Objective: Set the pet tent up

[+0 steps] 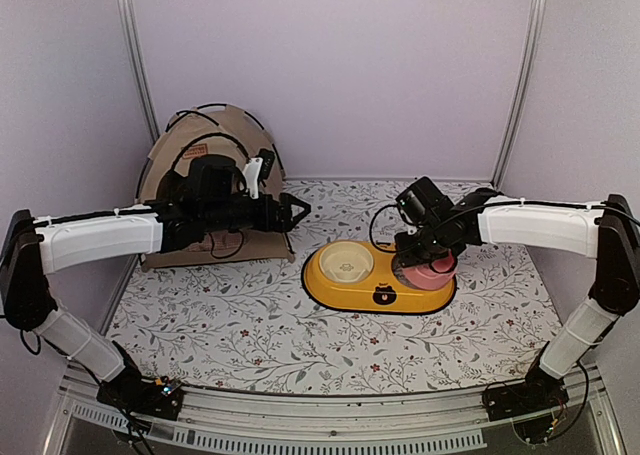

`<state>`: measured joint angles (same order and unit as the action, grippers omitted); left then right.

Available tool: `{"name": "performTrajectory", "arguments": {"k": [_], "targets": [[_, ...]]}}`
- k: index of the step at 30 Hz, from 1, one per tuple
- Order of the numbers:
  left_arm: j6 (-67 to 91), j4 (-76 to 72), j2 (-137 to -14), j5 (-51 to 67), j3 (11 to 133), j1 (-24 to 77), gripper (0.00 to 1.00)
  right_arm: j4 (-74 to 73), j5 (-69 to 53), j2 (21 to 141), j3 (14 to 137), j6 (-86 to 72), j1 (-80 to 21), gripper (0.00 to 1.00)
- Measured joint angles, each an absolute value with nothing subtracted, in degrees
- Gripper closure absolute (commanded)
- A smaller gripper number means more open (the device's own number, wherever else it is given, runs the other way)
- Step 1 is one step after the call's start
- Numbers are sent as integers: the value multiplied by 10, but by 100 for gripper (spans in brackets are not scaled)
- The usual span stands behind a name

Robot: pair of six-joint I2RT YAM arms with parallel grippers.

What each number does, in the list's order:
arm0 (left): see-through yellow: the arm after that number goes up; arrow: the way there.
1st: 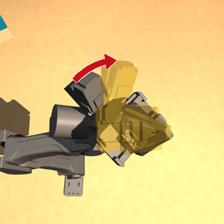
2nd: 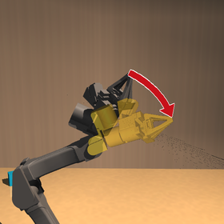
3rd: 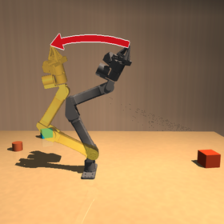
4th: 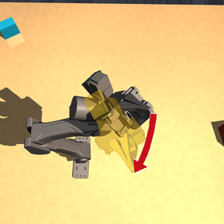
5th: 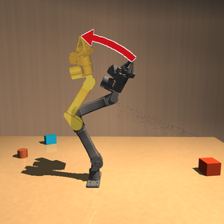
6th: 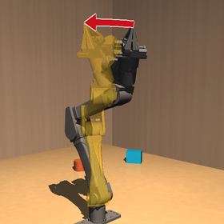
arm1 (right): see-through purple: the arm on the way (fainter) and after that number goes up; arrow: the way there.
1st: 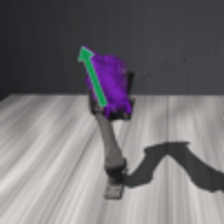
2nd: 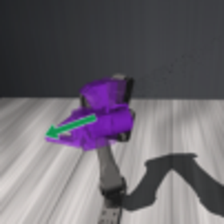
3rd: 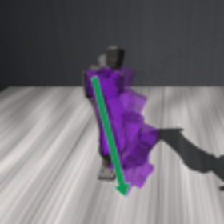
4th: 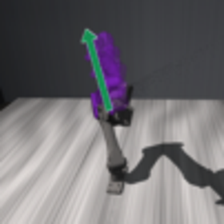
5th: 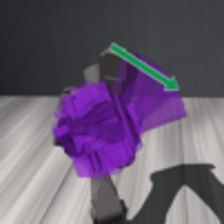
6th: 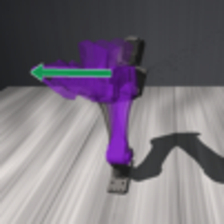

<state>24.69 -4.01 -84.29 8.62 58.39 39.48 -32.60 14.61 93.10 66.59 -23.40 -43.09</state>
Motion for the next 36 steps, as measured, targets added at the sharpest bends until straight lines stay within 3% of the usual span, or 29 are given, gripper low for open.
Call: {"name": "performTrajectory", "arguments": {"k": [36], "targets": [[247,-36,-843,97,588,394,1,-269,163,997,674,-227,-435,100]]}}
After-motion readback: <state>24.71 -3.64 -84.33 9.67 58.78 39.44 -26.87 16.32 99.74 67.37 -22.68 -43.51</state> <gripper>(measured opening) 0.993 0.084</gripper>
